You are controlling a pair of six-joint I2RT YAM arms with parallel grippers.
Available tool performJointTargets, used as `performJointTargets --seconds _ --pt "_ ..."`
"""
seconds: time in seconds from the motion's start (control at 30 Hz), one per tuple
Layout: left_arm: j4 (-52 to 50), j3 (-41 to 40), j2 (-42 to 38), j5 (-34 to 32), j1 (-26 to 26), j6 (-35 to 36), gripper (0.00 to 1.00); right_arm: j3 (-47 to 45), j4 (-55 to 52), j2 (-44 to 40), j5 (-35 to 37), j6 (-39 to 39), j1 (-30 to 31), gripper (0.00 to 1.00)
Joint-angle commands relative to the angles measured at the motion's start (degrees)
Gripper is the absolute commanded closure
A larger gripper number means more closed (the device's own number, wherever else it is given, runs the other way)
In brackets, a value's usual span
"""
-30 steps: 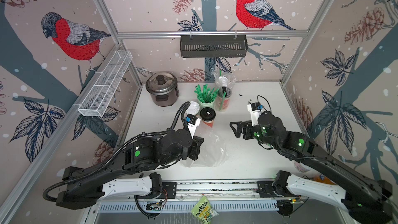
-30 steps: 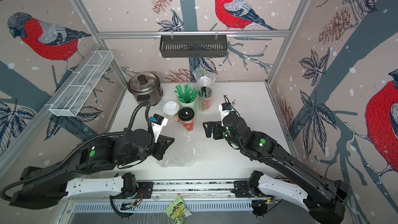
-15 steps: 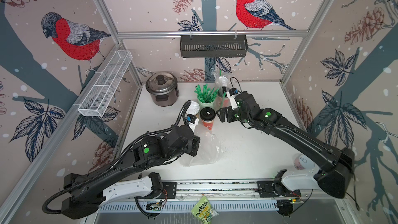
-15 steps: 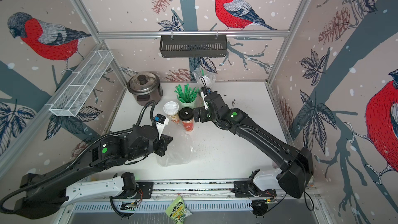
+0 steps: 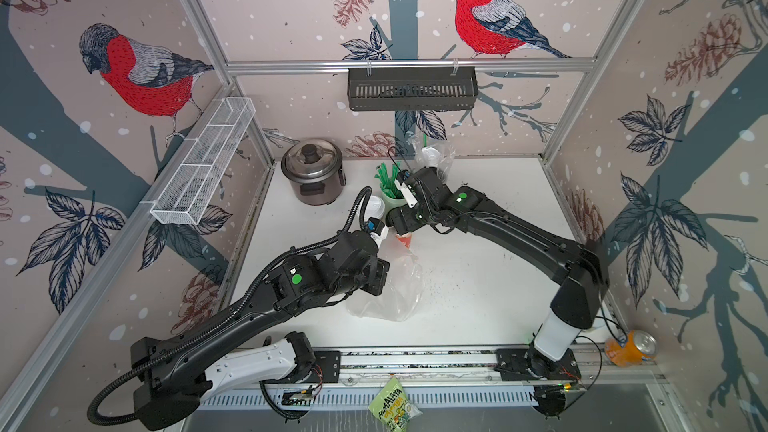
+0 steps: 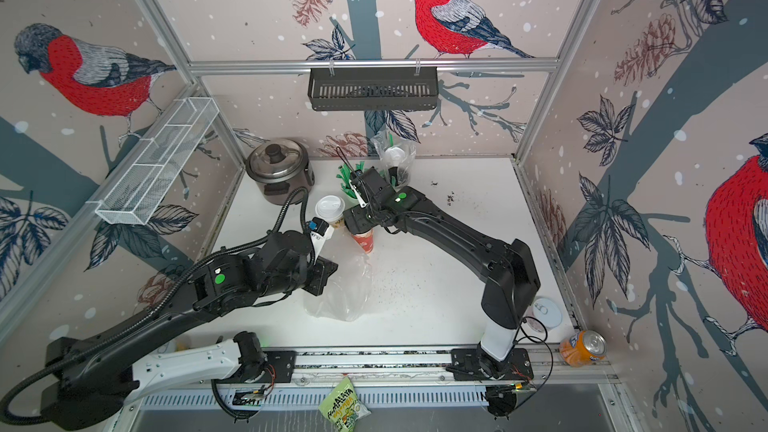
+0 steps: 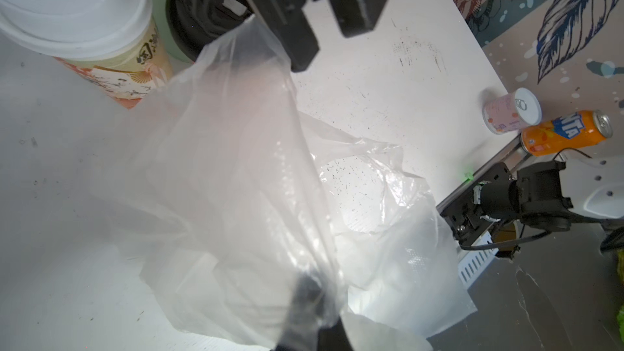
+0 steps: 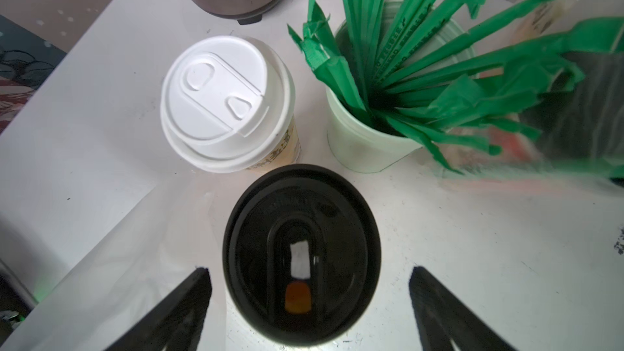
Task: Pack milk tea into plastic carrier bags
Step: Pick up the milk tea cup at the center of the board.
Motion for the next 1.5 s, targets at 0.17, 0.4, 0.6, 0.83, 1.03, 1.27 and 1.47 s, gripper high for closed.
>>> performJointTargets --seconds 0.17,0.4,0.6,0.83,1.03,1.27,1.47 --pt "0.57 0.27 0.0 0.73 0.74 1.26 1.0 6.19 -7.36 6.29 5.2 -2.39 1.66 0.15" --pt "1.15 0.26 -0.09 0.55 0.81 1.27 1.0 6.11 -7.1 6.18 5.08 -1.88 1.93 0.36" --pt "1.28 0.26 -0.27 0.64 0.87 1.12 1.0 5.16 -6.25 5.2 3.85 -1.47 1.95 0.36" --pt "1.27 0.18 -0.71 0.47 0.85 0.93 1.0 4.45 -5.49 4.51 3.14 -1.28 1.91 0.3" --pt "1.35 0.09 -0.94 0.37 0.87 0.76 1.0 4.62 -5.14 3.33 2.85 -1.41 1.85 0.26" --pt "1.8 -0.1 -1.06 0.56 0.92 0.73 1.0 3.7 -4.79 2.79 2.3 -1.3 1.65 0.35" --pt "3.87 -0.34 -0.91 1.42 0.92 0.4 1.0 3.62 -5.31 0.63 2.43 -1.27 0.94 0.38"
